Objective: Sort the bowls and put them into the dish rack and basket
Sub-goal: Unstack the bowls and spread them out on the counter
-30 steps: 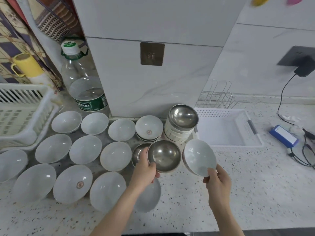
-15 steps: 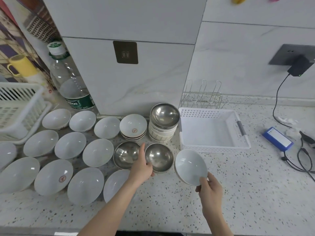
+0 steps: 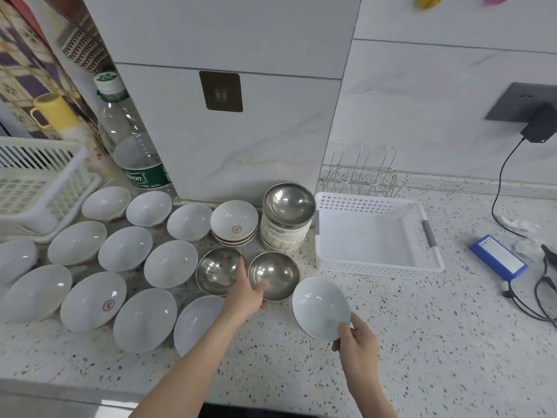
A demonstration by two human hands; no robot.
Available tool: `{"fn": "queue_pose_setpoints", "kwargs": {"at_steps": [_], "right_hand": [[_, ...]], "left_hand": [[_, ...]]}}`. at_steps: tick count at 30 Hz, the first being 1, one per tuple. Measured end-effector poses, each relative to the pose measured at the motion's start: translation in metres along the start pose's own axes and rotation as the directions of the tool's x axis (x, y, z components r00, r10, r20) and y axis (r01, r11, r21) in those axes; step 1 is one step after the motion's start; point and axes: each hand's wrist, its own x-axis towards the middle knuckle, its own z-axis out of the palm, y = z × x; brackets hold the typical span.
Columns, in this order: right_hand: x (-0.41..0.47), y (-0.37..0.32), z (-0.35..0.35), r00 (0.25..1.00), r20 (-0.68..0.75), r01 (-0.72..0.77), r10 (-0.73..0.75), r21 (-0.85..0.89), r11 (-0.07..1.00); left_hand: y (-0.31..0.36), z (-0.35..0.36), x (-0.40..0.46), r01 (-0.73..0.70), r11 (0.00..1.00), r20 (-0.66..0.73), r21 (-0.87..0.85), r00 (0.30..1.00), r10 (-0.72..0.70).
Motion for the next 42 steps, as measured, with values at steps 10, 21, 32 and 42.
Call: {"fn": "queue_pose_setpoints", "kwargs": {"at_steps": [10, 21, 32, 42], "right_hand": [[-0.005, 0.012, 0.004, 0.984, 0.170, 0.075, -0.054, -0.125, 0.989], [-0.025, 0.026, 0.044, 0.954, 0.283, 0.186, -0.100, -0.295, 0.937], [-0.041, 0.030, 0.068, 0.980, 0.195, 0.095, -0.034, -0.312, 0.945], [-0.047, 0.030, 0.075, 0.985, 0.170, 0.043, 0.013, -0.321, 0.946]], "left_hand": [[-0.003, -0.007, -0.027, 0.067, 0.996, 0.004, -0.063, 0.998, -0.067], [-0.044, -0.038, -0.077, 0.003, 0.993, 0.010, 0.116, 1.000, -0.004], [-0.066, -0.048, -0.075, -0.119, 0.911, -0.060, 0.396, 0.986, 0.155], [-0.061, -0.046, -0.065, -0.177, 0.860, 0.002, 0.478, 0.980, 0.200]]}}
